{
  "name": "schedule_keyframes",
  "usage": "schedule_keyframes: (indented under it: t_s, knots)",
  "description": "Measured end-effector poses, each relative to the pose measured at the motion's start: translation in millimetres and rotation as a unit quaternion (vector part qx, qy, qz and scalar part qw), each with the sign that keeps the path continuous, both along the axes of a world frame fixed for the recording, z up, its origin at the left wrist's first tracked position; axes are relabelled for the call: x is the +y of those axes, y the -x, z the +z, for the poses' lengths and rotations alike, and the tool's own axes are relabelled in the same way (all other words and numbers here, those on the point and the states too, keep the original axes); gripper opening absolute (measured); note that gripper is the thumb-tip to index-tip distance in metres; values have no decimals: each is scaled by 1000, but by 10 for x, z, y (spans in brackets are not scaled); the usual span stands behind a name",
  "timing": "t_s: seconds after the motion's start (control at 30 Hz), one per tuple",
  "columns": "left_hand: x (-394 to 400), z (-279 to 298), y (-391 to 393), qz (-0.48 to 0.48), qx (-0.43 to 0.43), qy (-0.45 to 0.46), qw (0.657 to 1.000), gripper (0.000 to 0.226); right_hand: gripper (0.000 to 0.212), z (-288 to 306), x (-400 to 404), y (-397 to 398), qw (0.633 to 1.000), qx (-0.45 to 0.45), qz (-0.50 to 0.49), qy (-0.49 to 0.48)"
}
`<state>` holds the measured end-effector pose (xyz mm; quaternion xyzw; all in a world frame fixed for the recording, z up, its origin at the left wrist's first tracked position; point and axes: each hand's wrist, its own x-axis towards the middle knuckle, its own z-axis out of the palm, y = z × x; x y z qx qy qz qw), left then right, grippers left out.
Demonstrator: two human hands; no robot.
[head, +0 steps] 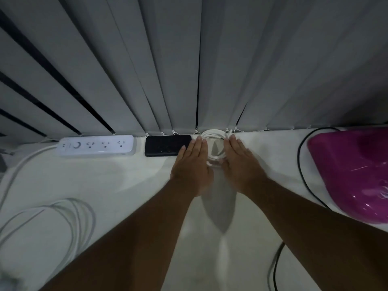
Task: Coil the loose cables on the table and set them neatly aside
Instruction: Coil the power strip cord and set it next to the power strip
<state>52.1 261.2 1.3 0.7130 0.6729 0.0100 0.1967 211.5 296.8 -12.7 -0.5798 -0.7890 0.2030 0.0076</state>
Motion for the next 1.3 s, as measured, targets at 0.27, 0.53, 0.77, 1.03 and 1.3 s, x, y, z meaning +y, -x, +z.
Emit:
schedule_keyframes:
  t_s: [0.27, 0.53, 0.77, 1.03, 1.3]
  knots:
    - [-476, 346, 216, 64, 1, -35, 997, 69, 66, 407, -381, 128, 997, -50, 32, -43]
    - [-1332, 579, 464, 139, 0, -46, 989, 67, 65, 635, -1052, 385, 991, -63, 96, -66]
    - [-2054, 680, 919, 149, -2, -69, 986, 65, 64, 820, -1733, 868, 989, -59, 116, -72]
    - [-2823, 702, 1881, 108, -4, -91, 990, 64, 64, 870, -2566, 1888, 991, -66, 81, -86]
    - [-3250, 597, 2677, 111, -12, -83, 990, 64, 63, 765, -3004, 2748, 989, -65, 106, -76]
